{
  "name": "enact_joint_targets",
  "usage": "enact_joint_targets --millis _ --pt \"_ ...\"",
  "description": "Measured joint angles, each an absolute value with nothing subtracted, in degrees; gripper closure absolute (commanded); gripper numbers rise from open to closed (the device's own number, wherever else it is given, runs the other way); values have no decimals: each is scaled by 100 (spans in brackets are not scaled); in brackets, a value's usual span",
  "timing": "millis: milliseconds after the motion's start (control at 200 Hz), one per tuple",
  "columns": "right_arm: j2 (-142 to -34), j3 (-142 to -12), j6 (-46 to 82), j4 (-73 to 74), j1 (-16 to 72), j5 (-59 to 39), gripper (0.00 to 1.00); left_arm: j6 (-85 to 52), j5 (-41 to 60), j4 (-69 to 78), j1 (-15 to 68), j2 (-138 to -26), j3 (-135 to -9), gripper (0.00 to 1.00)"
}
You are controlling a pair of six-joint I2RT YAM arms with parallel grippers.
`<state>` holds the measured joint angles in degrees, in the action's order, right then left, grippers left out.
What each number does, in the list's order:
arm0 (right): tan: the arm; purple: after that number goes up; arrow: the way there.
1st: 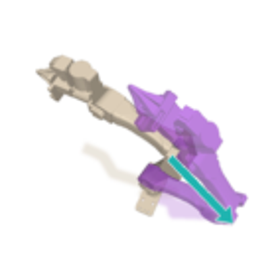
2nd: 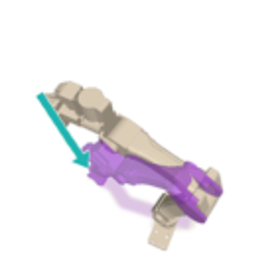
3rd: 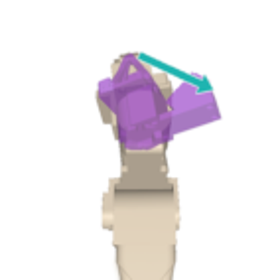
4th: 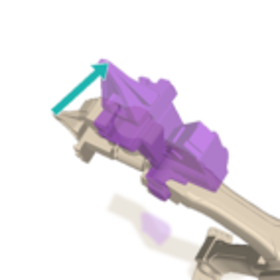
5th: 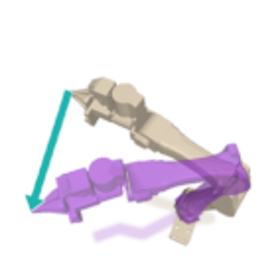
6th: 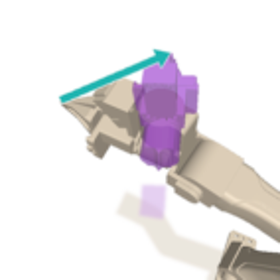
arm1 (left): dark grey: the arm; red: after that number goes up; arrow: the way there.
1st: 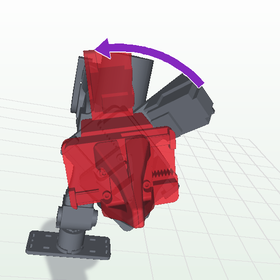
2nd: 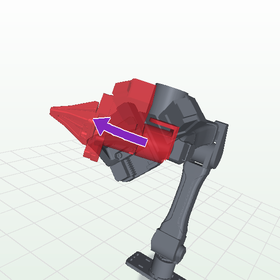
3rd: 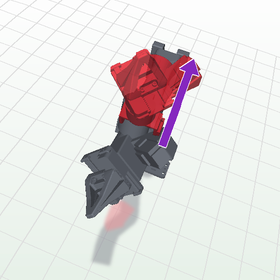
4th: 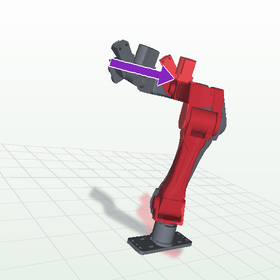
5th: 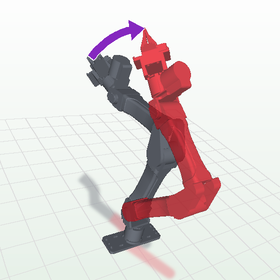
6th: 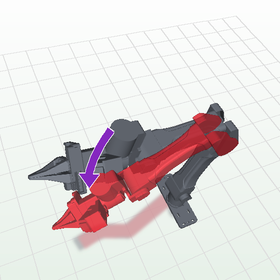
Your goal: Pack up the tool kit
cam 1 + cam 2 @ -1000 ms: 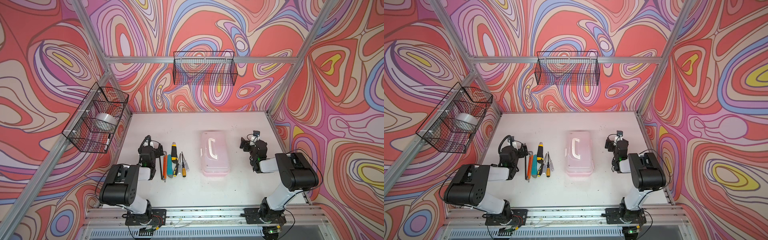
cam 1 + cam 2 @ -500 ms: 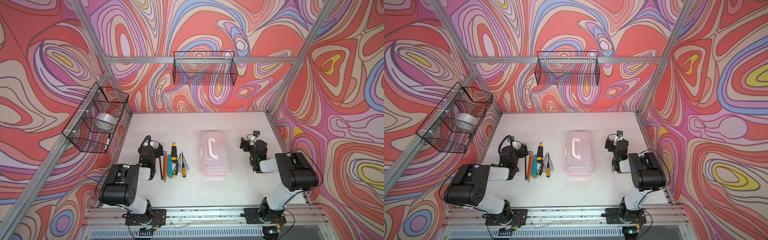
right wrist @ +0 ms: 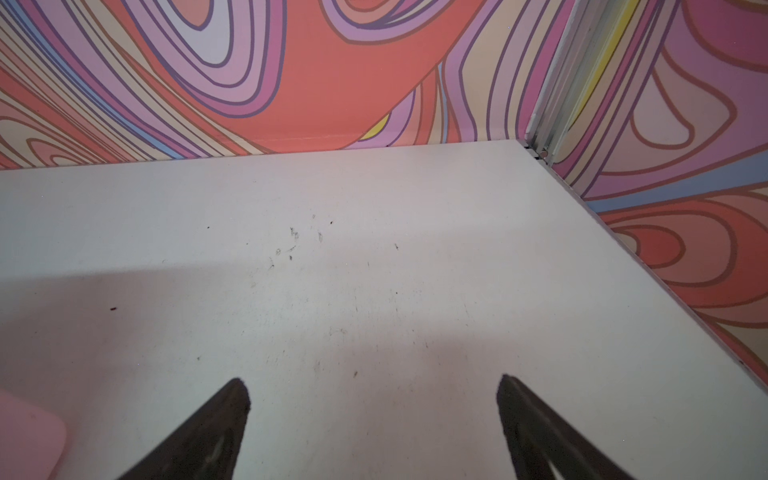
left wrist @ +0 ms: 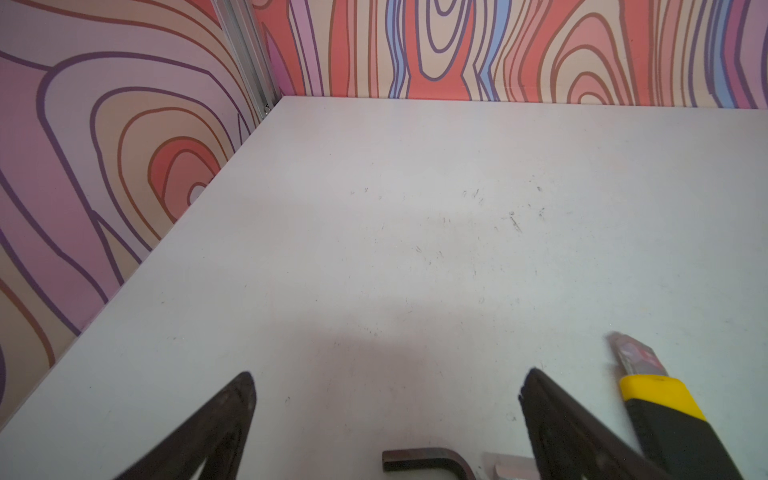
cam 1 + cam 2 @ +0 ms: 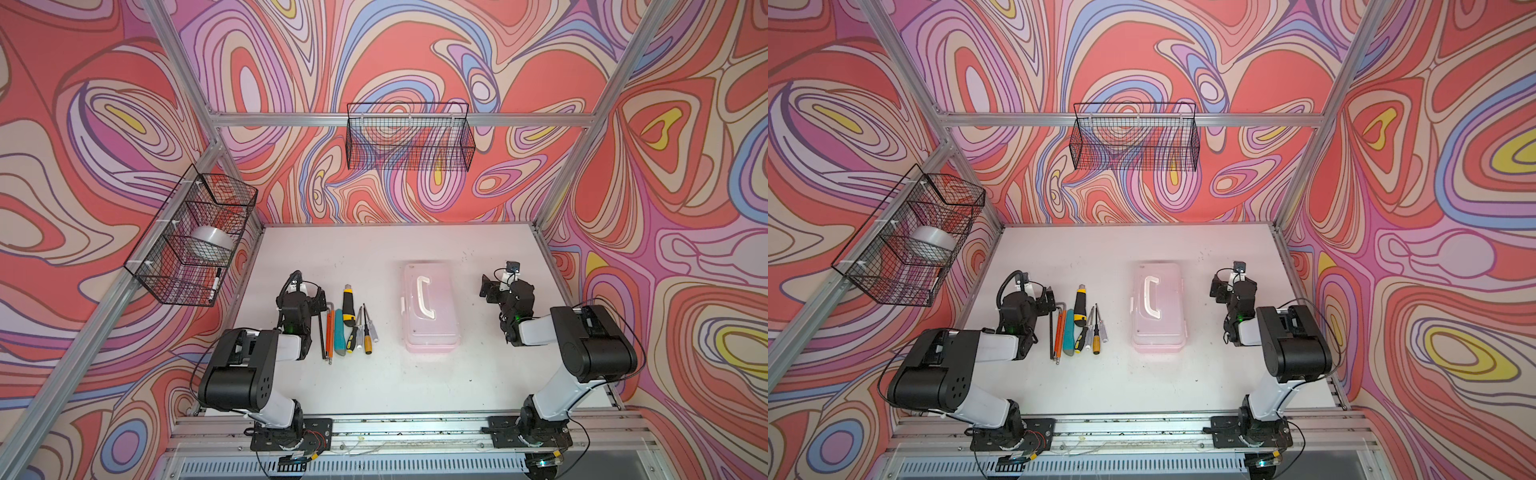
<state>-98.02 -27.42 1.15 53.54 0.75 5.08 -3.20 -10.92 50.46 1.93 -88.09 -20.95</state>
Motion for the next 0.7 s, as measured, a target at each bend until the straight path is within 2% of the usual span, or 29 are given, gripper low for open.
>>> enact_joint_targets --millis 105,220,416,536,701 --pt "-9802 -2742 115 5356 75 510 2 -292 -1219 4685 268 -8473 -2106 0" --pt "-9802 -2742 106 5354 78 506 2 -370 -1369 3903 366 -7446 -2226 0" --pt "-9596 -2847 12 4786 78 279 2 -1044 -1258 3570 370 -6243 -2298 0" --pt "-9091 -3280 49 3946 82 246 2 -1597 -982 2517 370 -6274 -2810 0" --pt "-8827 -4740 456 2335 82 360 2 -2137 141 1870 401 -6790 -3662 0"
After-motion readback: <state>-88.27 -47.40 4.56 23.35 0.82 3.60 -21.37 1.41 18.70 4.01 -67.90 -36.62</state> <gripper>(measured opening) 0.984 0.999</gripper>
